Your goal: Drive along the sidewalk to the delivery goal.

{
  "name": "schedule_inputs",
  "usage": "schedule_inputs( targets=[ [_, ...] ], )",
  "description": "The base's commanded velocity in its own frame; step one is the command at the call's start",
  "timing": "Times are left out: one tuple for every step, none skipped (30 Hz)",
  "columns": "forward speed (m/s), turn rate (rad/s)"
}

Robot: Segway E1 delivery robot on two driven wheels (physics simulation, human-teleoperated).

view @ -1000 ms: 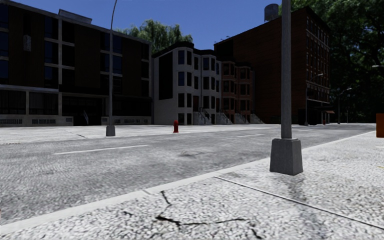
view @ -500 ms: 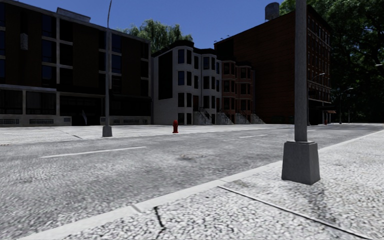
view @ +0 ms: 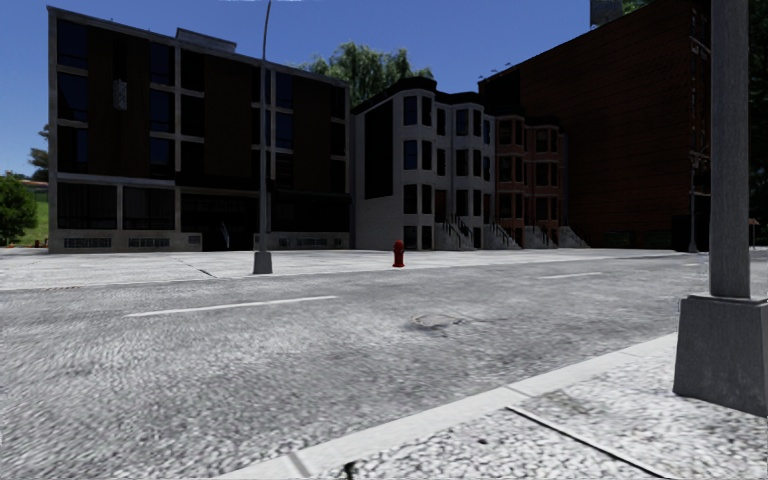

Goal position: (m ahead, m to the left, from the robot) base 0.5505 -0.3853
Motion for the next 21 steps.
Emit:
schedule_inputs(
  targets=[
    [0.85, 0.40],
    [0.85, 0.37],
    [0.85, 0.28],
    [0.84, 0.00],
    [0.84, 0.00],
    [0.83, 0.00],
    [0.71, 0.00],
    [0.50, 0.00],
    [0.23, 0.00],
    [0.00, 0.00],
    [0.00, 0.00],
    [0.00, 0.00],
    [0.00, 0.00],
    [0.00, 0.00],
    [0.00, 0.00],
    [0.00, 0.00],
    [0.00, 0.00],
    [0.00, 0.00],
    [0.00, 0.00],
    [0.00, 0.00],
    [0.00, 0.00]
  ],
)
